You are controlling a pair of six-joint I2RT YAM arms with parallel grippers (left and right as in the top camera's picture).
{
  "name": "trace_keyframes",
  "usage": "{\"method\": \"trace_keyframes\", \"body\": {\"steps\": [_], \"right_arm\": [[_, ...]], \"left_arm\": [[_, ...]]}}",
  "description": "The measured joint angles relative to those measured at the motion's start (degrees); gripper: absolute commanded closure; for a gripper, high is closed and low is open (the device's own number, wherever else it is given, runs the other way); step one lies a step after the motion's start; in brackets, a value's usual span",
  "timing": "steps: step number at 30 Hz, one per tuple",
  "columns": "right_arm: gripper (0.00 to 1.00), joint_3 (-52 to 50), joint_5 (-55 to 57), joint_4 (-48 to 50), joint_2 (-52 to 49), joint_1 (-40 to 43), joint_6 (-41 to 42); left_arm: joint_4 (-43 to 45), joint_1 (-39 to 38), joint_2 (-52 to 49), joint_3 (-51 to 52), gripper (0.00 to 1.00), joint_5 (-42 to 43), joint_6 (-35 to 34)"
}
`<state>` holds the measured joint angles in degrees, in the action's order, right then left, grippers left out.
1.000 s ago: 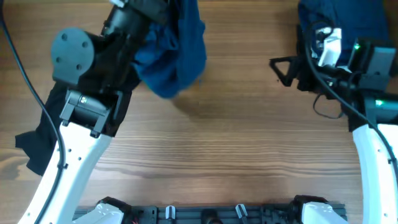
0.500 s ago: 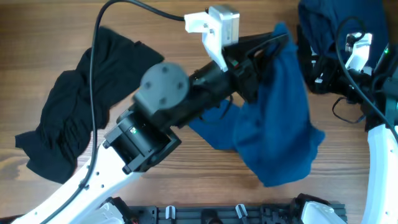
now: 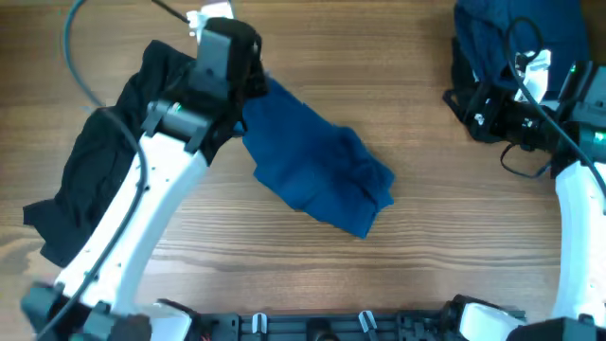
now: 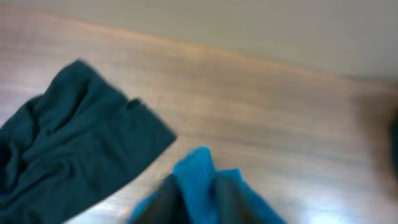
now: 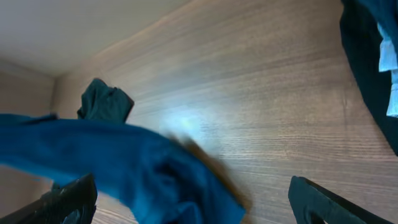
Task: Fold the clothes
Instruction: 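Drag the teal shirt right and drop it onto the table center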
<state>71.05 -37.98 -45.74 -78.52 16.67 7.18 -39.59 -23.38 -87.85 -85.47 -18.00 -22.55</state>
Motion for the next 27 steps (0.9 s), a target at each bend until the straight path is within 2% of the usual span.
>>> {"method": "trace_keyframes", "body": {"steps": [1, 2, 5, 6, 9, 13, 16, 20, 23, 27], "right_arm": [[0.01, 0.0, 0.0, 0.0, -0.5, 0.0, 0.0], [0.01, 0.0, 0.0, 0.0, -0.9, 0.0, 0.0], [0.01, 0.0, 0.0, -0.1, -1.5, 0.0, 0.0], [0.01, 0.0, 0.0, 0.0, -1.5, 0.0, -0.1], [0.01, 0.0, 0.0, 0.1, -1.5, 0.0, -1.0], [0.01, 0.0, 0.0, 0.3, -1.7, 0.0, -1.1], [0.01, 0.0, 0.0, 0.4, -1.9, 0.0, -1.2], [0.01, 0.0, 0.1, 0.3, -1.9, 0.0, -1.3], [0.01, 0.0, 0.0, 0.0, -1.9, 0.0, -1.3], [0.01, 0.0, 0.0, -0.1, -1.9, 0.0, -1.3]], "left_arm": [[-0.8, 0.5, -0.8, 0.0, 0.02, 0.0, 0.9], [-2.0, 1.1, -1.1, 0.0, 0.00, -0.1, 1.1], [-7.3, 6.0, -1.1, -0.1, 0.01, 1.2, 1.8], [-11.7, 6.4, -1.1, -0.2, 0.00, 3.0, 1.9], [-19.8, 3.1, -1.1, 0.1, 0.01, 9.0, 3.5], [-17.0, -5.9, -1.1, 6.5, 0.00, 15.1, 12.8], [-8.6, -11.2, -1.2, 16.3, 0.00, 16.7, 17.9], [3.5, -12.4, -1.6, 27.2, 0.01, 19.0, 20.7], [8.8, -12.4, -4.2, 31.1, 0.09, 19.5, 22.3], [9.0, -12.4, -11.2, 31.5, 0.37, 19.6, 23.2]]}}
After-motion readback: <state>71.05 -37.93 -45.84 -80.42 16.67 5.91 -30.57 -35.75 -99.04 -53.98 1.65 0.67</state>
